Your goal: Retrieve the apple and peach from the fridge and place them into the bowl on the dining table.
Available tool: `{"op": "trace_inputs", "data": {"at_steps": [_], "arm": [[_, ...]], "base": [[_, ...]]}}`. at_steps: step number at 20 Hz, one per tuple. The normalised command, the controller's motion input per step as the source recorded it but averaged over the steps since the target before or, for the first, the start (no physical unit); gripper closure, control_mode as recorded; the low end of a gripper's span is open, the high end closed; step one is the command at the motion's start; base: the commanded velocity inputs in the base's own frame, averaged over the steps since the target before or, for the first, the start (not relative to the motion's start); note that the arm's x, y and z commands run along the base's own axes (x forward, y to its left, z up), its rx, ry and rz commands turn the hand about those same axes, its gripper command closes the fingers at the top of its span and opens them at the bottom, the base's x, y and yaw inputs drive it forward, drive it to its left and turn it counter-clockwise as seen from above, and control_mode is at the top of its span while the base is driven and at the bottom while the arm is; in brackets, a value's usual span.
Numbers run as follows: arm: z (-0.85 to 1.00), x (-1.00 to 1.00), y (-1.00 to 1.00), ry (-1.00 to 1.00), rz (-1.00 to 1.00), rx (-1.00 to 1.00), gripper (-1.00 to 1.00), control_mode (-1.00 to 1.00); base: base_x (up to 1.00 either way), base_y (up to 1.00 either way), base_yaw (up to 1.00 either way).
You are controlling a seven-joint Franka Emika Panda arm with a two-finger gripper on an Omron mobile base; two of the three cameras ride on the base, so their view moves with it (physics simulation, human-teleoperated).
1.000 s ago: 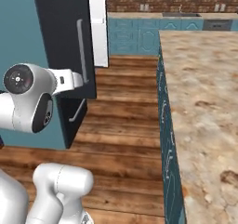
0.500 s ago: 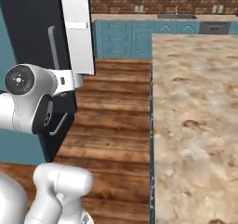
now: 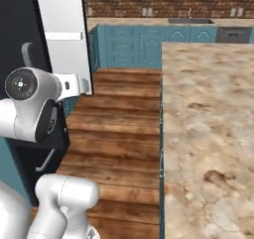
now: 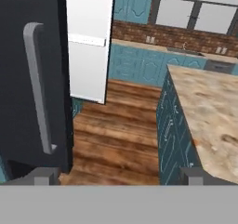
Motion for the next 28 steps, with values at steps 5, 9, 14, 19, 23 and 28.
{"op": "trace_inputs", "data": {"at_steps": [5, 9, 14, 19, 23, 28], "arm": [[0.00, 0.00, 0.00, 0.00, 0.00, 0.00, -1.00, 1.00], [0.00, 0.00, 0.00, 0.00, 0.00, 0.00, -1.00, 1.00], [0.00, 0.00, 0.00, 0.00, 0.00, 0.00, -1.00, 1.00], [0.00, 0.00, 0.00, 0.00, 0.00, 0.00, -1.00, 1.00], [0.00, 0.00, 0.00, 0.00, 0.00, 0.00, -1.00, 1.00], [0.00, 0.00, 0.00, 0.00, 0.00, 0.00, -1.00, 1.00]], "base": [[0.89, 0.00, 0.00], [0.98, 0.00, 0.00], [0.98, 0.05, 0.04], [0.78, 0.08, 0.19], [0.23, 0.21, 0.36], [0.23, 0.32, 0.50]]}}
